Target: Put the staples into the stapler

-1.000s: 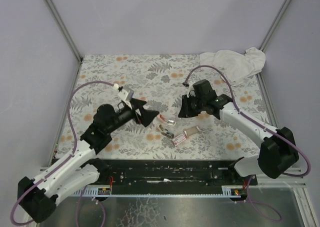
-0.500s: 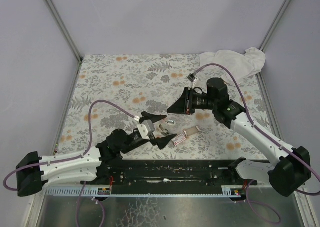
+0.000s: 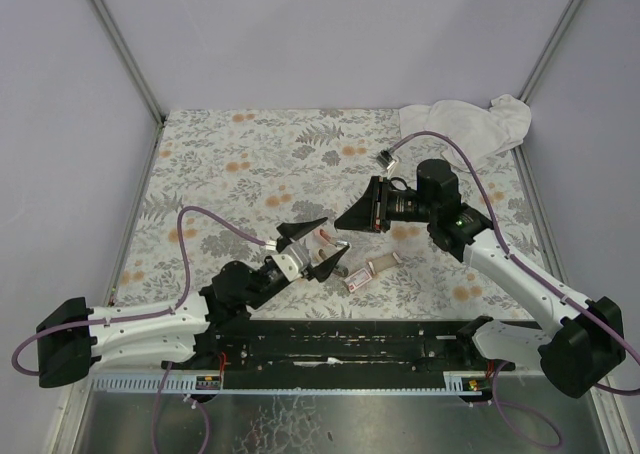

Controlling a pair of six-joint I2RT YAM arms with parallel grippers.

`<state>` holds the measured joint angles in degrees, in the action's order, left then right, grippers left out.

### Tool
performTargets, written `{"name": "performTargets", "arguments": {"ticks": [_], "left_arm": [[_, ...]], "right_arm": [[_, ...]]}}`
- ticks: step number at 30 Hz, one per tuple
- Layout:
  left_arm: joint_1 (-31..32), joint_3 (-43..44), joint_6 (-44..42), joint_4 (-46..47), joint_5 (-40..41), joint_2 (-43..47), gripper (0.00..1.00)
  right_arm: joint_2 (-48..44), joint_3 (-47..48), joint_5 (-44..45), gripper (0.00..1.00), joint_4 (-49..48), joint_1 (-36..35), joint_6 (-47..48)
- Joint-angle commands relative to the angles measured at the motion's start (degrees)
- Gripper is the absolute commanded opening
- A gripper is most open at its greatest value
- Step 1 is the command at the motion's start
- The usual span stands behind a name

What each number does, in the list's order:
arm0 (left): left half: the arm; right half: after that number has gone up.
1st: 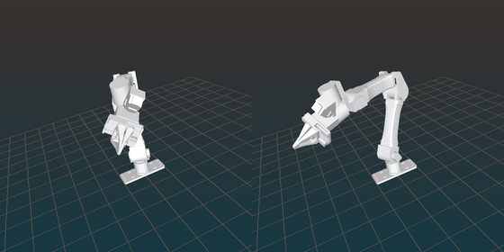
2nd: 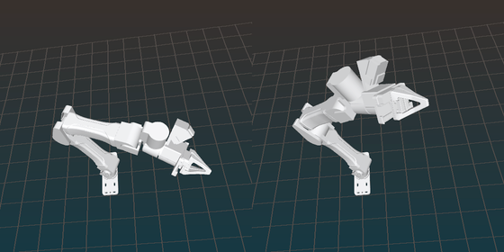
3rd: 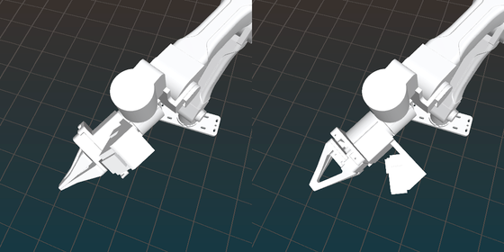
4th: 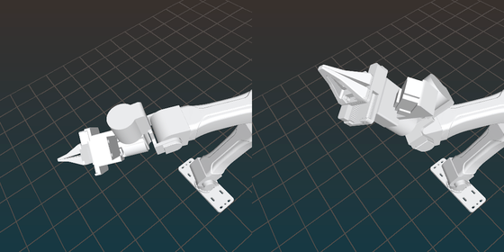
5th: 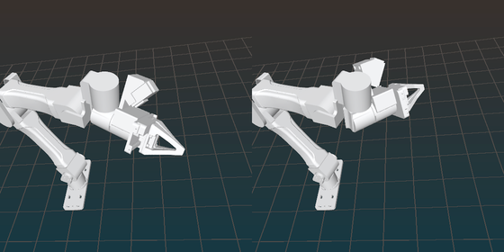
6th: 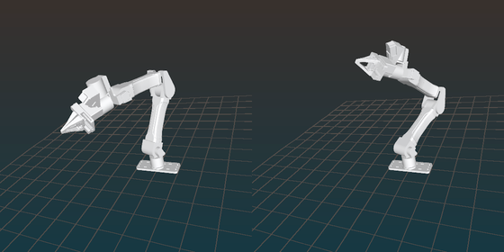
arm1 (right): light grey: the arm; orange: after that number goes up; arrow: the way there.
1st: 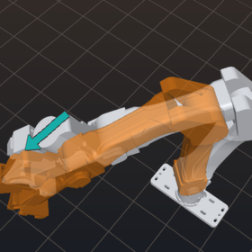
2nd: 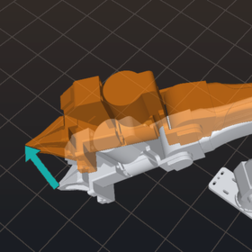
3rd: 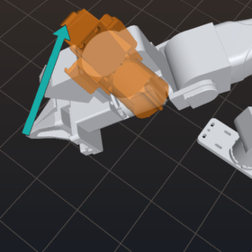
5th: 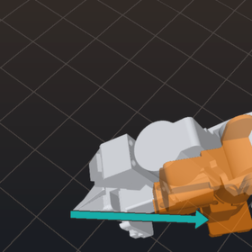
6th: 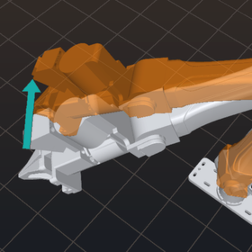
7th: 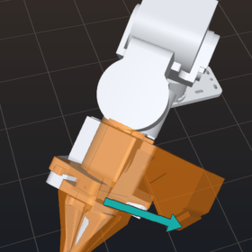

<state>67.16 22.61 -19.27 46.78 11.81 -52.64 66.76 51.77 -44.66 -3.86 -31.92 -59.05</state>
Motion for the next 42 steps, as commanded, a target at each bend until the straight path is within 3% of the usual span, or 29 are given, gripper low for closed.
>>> {"name": "performTargets", "arguments": {"ticks": [1,17,38,42], "left_arm": [[0.40,0.09,-1.44,2.84,0.23,0.96,0.64],[0.43,1.90,-1.76,-0.45,-0.29,0.28,0.42],[0.39,3.08,-3.29,0.29,1.02,-1.51,0.33],[0.43,3.14,-3.10,-0.21,0.69,-1.46,0.27]], "right_arm": [[-1.11,0.22,-2.37,0.23,-3.64,0.19,-1.14],[-1.27,0.09,-4.46,0.24,-5.11,0.19,-2.18],[-0.98,-0.22,-5.43,0.24,-5.11,0.19,-1.99],[-0.89,-0.14,-5.45,0.24,-5.11,0.20,-1.95]]}}
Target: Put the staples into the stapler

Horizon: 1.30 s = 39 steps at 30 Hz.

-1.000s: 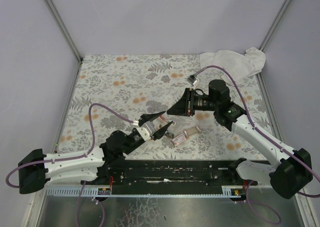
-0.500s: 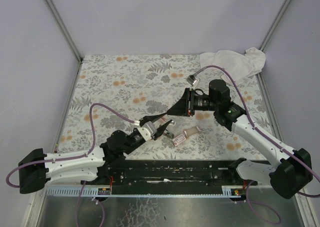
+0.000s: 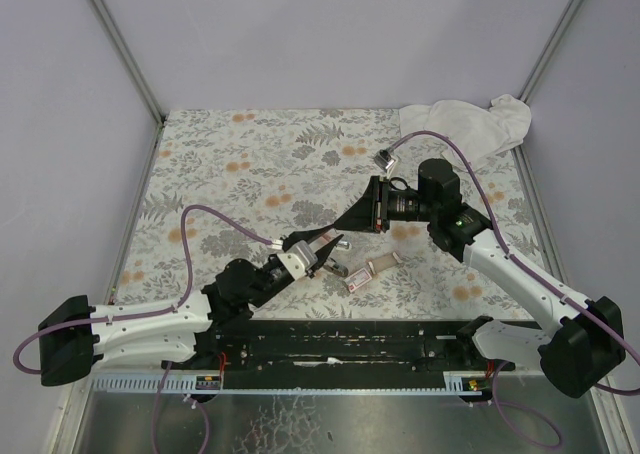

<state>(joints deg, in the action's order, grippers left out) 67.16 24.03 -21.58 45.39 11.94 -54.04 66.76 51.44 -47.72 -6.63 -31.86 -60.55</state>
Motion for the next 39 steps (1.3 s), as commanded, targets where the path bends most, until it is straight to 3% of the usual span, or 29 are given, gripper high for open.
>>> {"name": "performTargets", "arguments": {"ticks": [1,8,13,18,23,26,29,34,39], "left_arm": [[0.42,1.83,-0.82,1.18,0.64,-0.14,0.25],[0.38,2.38,-0.55,-0.45,0.67,-0.44,0.15],[0.40,3.06,2.15,-5.90,0.82,-0.16,0.10],[0.40,2.29,8.17,-14.38,3.54,1.54,0.10],[0.30,3.69,21.15,-31.32,12.41,1.95,0.10],[-0.13,6.98,32.76,-45.02,13.78,1.23,0.10],[-0.24,9.27,44.12,-56.41,12.97,0.02,0.11],[-0.33,9.45,56.40,-65.05,8.34,-2.74,0.14],[-0.91,9.35,61.73,-68.65,4.81,-8.72,0.15]], "right_arm": [[-0.85,0.19,-2.38,0.24,-2.33,0.13,-0.44],[-0.58,-0.26,-1.97,0.26,-2.22,0.13,-0.13],[-1.46,0.18,1.13,0.40,0.57,0.08,2.01],[-2.35,1.36,7.87,0.48,5.85,0.79,6.31],[-2.56,3.49,19.69,0.50,17.31,1.85,15.99],[-2.67,4.33,28.93,0.50,26.54,1.86,23.36],[-3.71,2.59,33.80,0.50,29.42,1.83,28.20],[-5.39,-2.60,33.01,0.55,26.85,1.89,31.97],[-9.29,-9.19,32.20,0.60,18.49,1.86,32.82]]}}
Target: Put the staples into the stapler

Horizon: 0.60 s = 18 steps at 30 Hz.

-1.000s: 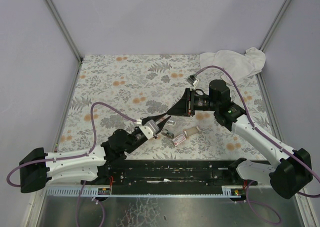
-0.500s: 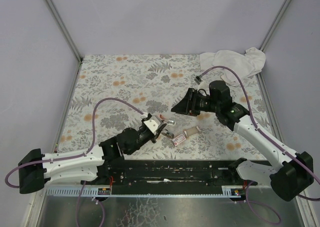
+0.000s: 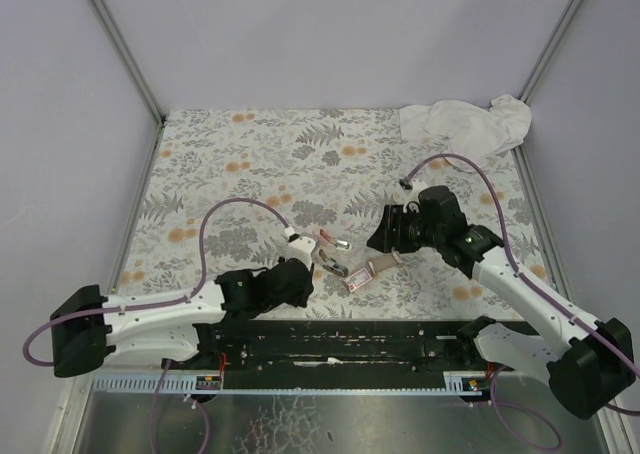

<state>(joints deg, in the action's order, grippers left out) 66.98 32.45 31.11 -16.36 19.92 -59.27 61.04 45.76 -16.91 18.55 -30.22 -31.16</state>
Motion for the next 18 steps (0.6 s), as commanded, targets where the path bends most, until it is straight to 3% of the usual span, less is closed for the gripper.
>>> {"name": "performTargets", "arguments": {"ticks": [1,6,18], "left_arm": [[-1.02,0.69,9.71,-6.80,-3.87,-4.32,0.16],[-3.35,-0.32,10.54,-5.29,-8.03,-7.67,0.18],[-7.73,3.57,9.40,-6.46,-14.78,-17.62,0.25]], "right_arm": [[-4.79,-4.52,0.60,0.61,-8.41,0.22,3.73],[-7.76,-6.88,1.81,0.63,-12.19,0.24,3.15],[-6.42,-7.80,0.37,0.64,-11.08,0.24,2.61]]}}
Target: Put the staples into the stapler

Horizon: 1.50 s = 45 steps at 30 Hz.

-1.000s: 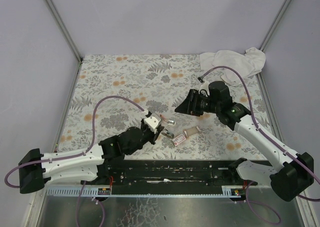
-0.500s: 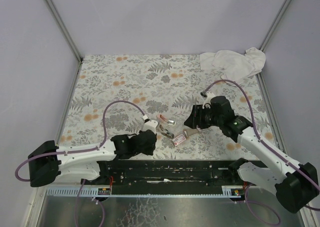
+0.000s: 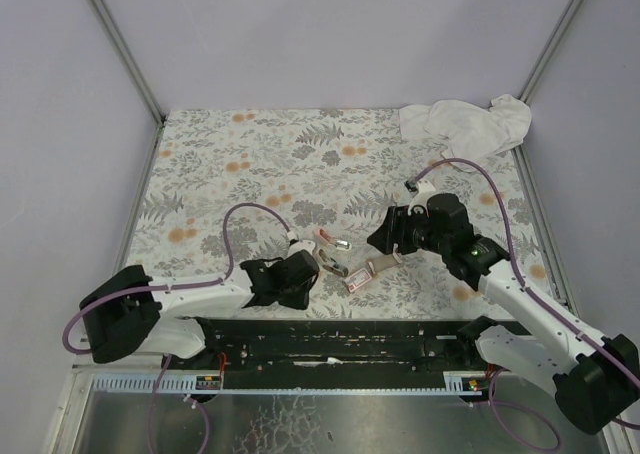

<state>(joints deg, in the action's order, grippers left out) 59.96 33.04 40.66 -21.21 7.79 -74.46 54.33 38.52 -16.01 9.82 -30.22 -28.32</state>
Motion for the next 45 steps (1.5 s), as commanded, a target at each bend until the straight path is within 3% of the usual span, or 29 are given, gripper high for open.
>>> {"name": "performTargets", "arguments": {"ticks": [1,9,18,22,29,45], "left_arm": [[-0.71,3.40,-0.35,-2.06,-2.69,-3.14,0.27],[-0.64,4.40,-0.29,-3.22,-3.03,-4.17,0.36],[-1.65,5.32,-0.29,-3.23,-0.66,3.94,0.60],[-5.85,3.70,-1.85,-2.02,-2.35,5.46,0.66],[-10.37,-0.04,-2.40,4.03,-8.64,5.60,0.68],[-11.76,-3.84,-2.34,9.98,-14.57,0.97,0.67]], "right_arm": [[0.38,-0.82,-0.45,0.64,-2.62,0.25,-0.59],[1.00,-1.17,0.37,0.64,-1.85,0.21,-2.24],[1.74,0.01,0.55,0.64,0.19,0.25,0.14],[1.69,-0.12,0.68,0.64,0.56,0.25,0.85],[1.33,-0.79,0.01,0.64,0.75,0.24,0.85],[1.75,-1.98,-0.93,0.65,-1.58,0.24,-1.27]]}}
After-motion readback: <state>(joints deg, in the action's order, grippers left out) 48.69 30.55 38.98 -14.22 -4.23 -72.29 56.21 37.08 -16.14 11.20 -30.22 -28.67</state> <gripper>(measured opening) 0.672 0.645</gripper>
